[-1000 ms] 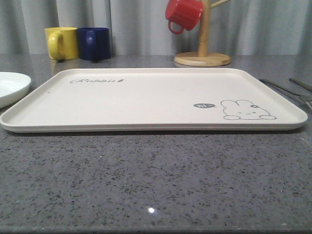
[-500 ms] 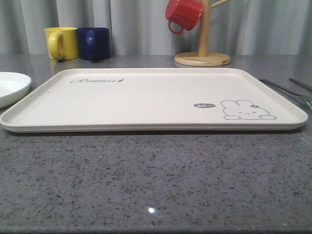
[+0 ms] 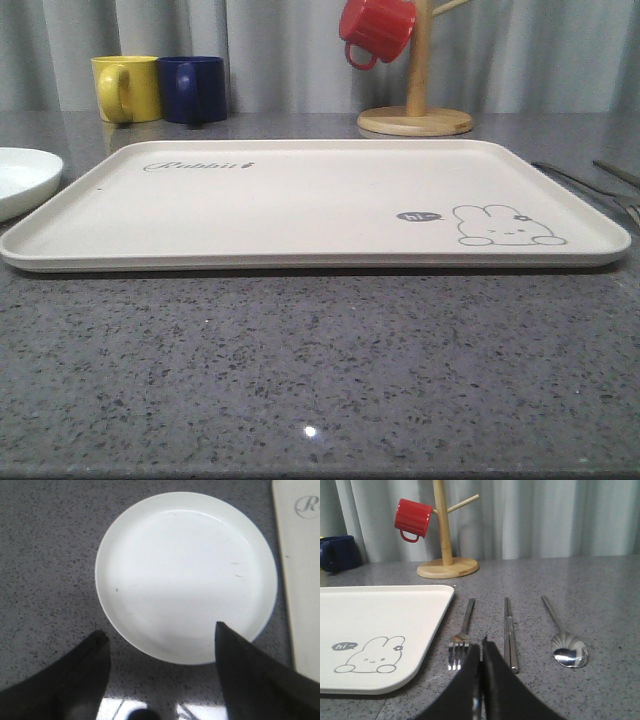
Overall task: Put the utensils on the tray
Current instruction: 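Grasp the white plate rim with the left gripper and lift it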
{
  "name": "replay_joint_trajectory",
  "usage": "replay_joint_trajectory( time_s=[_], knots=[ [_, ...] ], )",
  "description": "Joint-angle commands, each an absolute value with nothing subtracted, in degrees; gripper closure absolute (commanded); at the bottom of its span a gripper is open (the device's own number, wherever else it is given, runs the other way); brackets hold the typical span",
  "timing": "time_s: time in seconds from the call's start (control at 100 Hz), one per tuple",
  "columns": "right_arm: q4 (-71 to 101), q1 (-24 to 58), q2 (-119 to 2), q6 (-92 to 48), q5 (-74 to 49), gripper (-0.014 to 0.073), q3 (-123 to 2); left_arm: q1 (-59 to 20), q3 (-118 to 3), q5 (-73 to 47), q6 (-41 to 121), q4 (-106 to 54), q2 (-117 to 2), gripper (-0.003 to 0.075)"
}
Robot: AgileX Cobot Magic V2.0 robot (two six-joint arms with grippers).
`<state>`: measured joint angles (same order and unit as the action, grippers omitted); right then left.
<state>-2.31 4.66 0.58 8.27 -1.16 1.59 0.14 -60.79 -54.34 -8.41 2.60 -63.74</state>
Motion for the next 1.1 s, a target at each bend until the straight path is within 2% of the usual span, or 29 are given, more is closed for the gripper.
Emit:
replay_joint_trajectory(
  time_s=[0.0,0.18,0.43,1.03,1.09],
  knots=[
    [-2.27,4.39,1.59,7.80,3.56,0.0662,1.61,2.89,-66.02,-53.13,-8.23,2.28,-67.62,0.0285],
    [-2.27,4.39,1.59,7.80,3.56,0.0662,1.61,8.69,-73.38,-57.52,-1.02,-2.74,-78.89,0.0286],
    [-2.27,4.39,1.59,7.80,3.56,0.0662,1.61,11.43,-78.55,-60.04,0.59,-3.24,-89.44,0.0288],
    [-2.27,4.39,1.59,7.80,3.56,0.0662,1.61,11.47,-78.67,-60.06,0.69,-3.08,-97.18,0.0292],
    [-2.27,4.39,1.59,7.80,3.56,0.0662,1.61,11.47,-78.67,-60.15,1.10,-3.19,-97.18,0.0311]
  ],
)
